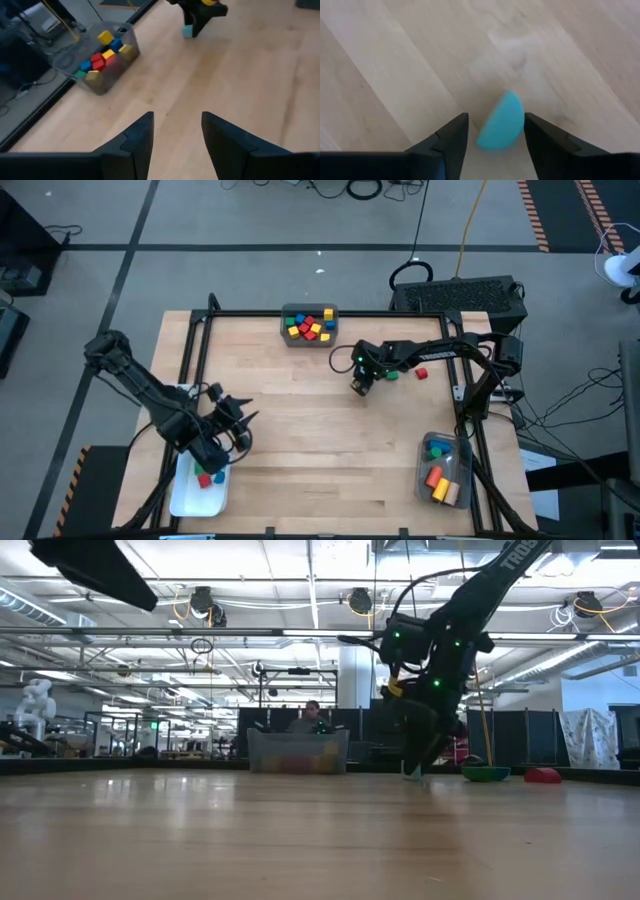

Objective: Sort blocks by size
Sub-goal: Put the light blue half circle block into the white bin

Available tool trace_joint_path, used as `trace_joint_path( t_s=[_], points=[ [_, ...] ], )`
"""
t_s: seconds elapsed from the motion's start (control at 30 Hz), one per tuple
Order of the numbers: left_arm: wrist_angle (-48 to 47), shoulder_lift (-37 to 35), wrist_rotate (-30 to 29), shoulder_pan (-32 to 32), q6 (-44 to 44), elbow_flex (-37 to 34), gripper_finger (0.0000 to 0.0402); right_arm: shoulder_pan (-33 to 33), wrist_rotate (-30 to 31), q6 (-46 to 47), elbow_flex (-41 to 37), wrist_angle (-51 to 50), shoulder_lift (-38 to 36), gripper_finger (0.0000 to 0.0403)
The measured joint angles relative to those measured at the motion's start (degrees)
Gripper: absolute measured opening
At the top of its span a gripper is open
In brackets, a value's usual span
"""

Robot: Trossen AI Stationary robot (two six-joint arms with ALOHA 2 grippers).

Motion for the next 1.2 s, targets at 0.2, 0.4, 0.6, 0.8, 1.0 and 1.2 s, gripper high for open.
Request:
trace_joint_path(
  t_s=[0.2,0.4,0.6,0.8,1.0,1.2],
  points=[
    [0.0,0.0,-4.5,3.5,0.1,0.0,0.0169,0.0,0.0,0.1,0.0,2.4,0.0,0.0138],
    [1.2,0.0,-7.6,8.9,0.3,0.0,0.0169,0.2,0.0,1.0,0.0,1.9,0.0,0.0091],
    [8.2,0.0,-9.1,15.2,4.7,-6.2,0.0169,0.3,0.1,-1.8,0.0,2.5,0.0,0.0055],
    [30.9,0.0,-9.0,19.2,22.6,-15.9,0.0169,3.0,-1.8,-2.4,0.0,7.7,0.0,0.0055],
    [51.1,0.2,-5.9,19.5,44.3,-20.1,0.0169,7.8,-15.1,-5.0,0.0,17.4,0.0,0.0055],
    [66.0,2.5,5.4,19.5,59.7,-20.1,0.0169,12.2,-21.8,-5.2,0.0,25.1,0.0,0.0055]
  ],
)
